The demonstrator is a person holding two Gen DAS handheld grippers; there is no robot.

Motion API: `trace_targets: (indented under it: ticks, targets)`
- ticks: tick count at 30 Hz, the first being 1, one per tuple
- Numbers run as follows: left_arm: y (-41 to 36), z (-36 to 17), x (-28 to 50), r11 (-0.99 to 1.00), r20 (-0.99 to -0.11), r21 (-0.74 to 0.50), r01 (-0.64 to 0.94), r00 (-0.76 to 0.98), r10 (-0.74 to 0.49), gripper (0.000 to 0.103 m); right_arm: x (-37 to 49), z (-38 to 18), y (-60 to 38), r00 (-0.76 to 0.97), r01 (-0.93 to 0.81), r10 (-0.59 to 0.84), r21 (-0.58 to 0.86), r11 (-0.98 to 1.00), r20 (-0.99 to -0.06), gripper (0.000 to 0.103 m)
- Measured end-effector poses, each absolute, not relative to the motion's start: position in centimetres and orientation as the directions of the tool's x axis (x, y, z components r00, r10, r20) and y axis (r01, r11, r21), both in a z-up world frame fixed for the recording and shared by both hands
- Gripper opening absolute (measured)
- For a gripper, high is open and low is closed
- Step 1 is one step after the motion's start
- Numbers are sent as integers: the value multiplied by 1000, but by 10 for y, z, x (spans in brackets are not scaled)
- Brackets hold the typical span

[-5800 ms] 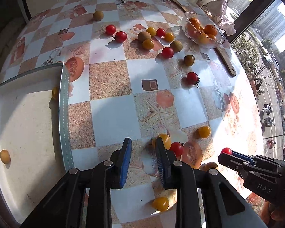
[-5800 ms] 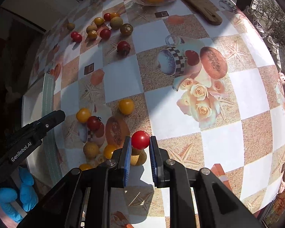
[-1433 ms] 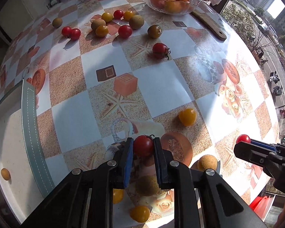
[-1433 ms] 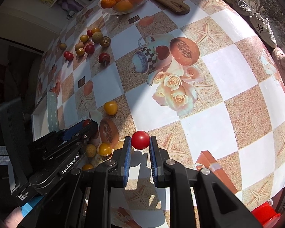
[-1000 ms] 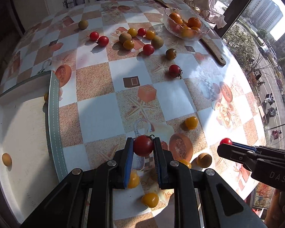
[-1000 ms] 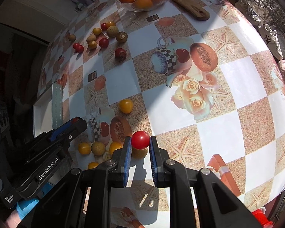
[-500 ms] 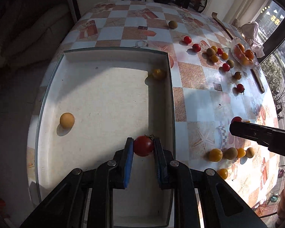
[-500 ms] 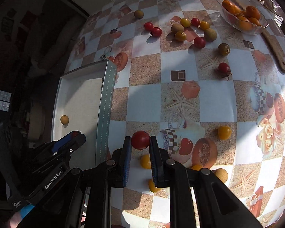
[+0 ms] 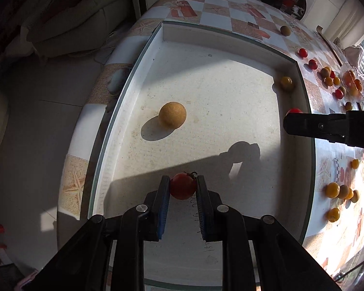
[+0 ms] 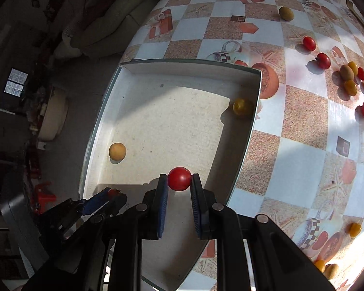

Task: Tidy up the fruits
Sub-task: 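Carry both red tomatoes over the white tray and open both tools, then grasp a yellow cherry tomato with the left tool while the right tool grasps another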

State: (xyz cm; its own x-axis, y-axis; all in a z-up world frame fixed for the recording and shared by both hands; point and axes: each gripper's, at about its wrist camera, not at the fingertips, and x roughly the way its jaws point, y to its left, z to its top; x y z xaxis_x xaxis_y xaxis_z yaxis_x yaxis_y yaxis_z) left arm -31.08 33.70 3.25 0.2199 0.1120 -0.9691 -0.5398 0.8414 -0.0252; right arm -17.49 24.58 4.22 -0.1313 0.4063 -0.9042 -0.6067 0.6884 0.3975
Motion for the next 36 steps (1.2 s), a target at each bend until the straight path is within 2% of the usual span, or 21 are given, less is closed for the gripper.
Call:
trace_targets:
  ticks: [9, 10, 11, 13, 14, 17, 19, 20, 21, 23, 31, 36]
  targets:
    - [335, 27, -310, 860, -970, -7, -511, 213, 118, 23, -172, 26, 263, -117, -620, 354, 347, 704, -928, 21]
    - [334, 27, -309, 863, -970, 2, -506, 210, 126, 27, -171, 25, 264, -113, -623, 349, 340, 704, -930, 21]
    - [334, 27, -308, 865, -969, 16, -501, 207, 137, 32, -171, 23, 266, -109, -627, 342, 332, 705, -933, 22]
    - [333, 28, -308, 866, -966, 33, -499, 207, 156, 85, -170, 18, 268, -105, -628, 326, 317, 711, -939, 22]
    - [333, 30, -307, 864, -959, 48, -501, 218, 179, 91, -169, 16, 269, -106, -627, 321, 314, 713, -941, 22]
    - [332, 31, -305, 872, -958, 63, -486, 214, 189, 91, -168, 14, 271, -103, -625, 312, 305, 718, -944, 23]
    - [332, 25, -303, 872, -965, 65, -485, 193, 179, 91, -168, 14, 271, -110, -621, 323, 319, 716, -940, 31]
    - [331, 23, -302, 874, -967, 66, -481, 186, 175, 91, -167, 14, 272, -119, -617, 333, 332, 714, -935, 46]
    - [330, 21, -302, 876, -968, 69, -477, 179, 174, 91, -167, 14, 274, -126, -610, 343, 345, 713, -931, 68]
    - [328, 21, -301, 881, -970, 74, -467, 172, 172, 91, -165, 19, 274, -129, -598, 370, 370, 711, -920, 75]
    - [307, 39, -291, 913, -964, 66, -403, 210, 162, 91, -158, 47, 236, -89, -550, 445, 416, 724, -891, 78]
    - [280, 57, -277, 945, -958, 48, -325, 254, 136, 91, -154, 65, 188, -24, -525, 433, 380, 762, -901, 78]
